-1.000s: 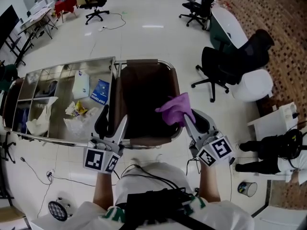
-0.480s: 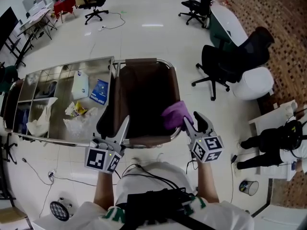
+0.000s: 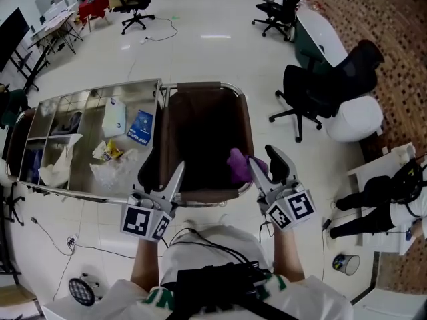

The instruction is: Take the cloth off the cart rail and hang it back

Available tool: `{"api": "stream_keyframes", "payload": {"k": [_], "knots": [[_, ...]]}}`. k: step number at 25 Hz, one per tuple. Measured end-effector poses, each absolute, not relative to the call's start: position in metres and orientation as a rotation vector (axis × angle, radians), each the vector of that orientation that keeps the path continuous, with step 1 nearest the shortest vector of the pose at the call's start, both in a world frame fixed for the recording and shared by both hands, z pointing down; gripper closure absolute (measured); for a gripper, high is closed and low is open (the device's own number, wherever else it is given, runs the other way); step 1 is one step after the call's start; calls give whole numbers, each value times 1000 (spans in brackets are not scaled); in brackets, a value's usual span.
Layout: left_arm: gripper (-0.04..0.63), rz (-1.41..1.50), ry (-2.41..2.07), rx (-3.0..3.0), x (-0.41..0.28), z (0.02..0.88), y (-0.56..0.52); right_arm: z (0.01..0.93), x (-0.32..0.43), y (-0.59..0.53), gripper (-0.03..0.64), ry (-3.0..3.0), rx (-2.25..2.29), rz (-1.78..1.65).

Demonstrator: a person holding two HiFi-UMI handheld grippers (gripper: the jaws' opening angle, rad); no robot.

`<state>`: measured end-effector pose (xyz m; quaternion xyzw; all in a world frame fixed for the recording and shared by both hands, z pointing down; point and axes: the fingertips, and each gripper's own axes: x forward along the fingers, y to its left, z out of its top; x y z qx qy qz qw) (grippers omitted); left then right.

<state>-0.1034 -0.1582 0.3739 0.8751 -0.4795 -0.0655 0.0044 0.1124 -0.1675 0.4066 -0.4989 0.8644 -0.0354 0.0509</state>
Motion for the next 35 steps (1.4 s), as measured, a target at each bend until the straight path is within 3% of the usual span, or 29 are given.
{"api": "stream_keyframes", "payload": {"k": [18, 35], "knots": [[311, -219, -1529, 2733, -107, 373, -148, 377, 55, -164, 365, 2752, -1390, 255], [311, -215, -1523, 2742, -111, 372, -144, 382, 43, -157, 365, 2797, -1361, 167]]}}
